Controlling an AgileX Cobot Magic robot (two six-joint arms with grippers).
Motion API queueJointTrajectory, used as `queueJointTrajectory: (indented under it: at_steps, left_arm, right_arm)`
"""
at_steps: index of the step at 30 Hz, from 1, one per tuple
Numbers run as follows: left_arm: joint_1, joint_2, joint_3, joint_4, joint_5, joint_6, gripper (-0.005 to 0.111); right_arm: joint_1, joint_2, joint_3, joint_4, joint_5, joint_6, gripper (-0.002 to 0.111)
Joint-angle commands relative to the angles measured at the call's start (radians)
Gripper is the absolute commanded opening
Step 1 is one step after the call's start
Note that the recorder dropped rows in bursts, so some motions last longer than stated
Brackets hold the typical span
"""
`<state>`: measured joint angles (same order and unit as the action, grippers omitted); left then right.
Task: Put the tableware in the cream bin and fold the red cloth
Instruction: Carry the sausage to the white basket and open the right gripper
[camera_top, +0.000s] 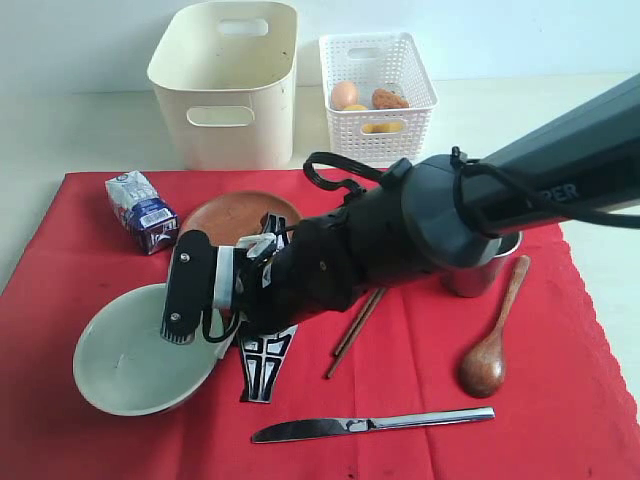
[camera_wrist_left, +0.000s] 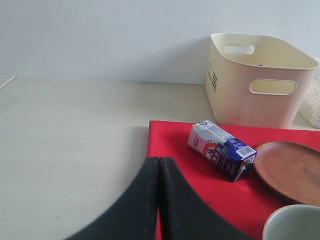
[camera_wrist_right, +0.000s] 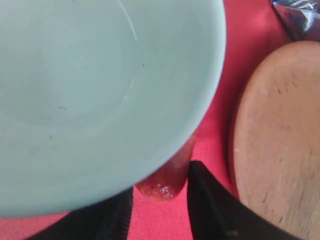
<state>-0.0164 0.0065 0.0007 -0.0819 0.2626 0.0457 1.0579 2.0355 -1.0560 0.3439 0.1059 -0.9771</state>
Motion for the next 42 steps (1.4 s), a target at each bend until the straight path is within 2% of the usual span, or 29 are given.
queueJointTrajectory:
  at_steps: [1, 30, 37, 42]
  left_arm:
    - [0.004, -0.007, -0.001, -0.009, -0.005, 0.003, 0.002]
    - [0.004, -0.007, -0.001, -0.009, -0.005, 0.003, 0.002]
    - [0.004, -0.007, -0.001, -0.009, -0.005, 0.003, 0.002]
    - [0.004, -0.007, -0.001, -0.009, -0.005, 0.003, 0.002]
  right_arm:
    - [0.001, -0.029, 0.003, -0.003, 0.003, -0.006, 0.0]
    - [-0.052, -0.291, 0.003, -0.007, 0.016, 0.001, 0.0]
    - [-0.193, -0.437, 0.003, -0.007, -0.047, 0.001, 0.0]
    - [-0.325, -0.451, 0.003, -0.004, -0.126, 0.02, 0.0]
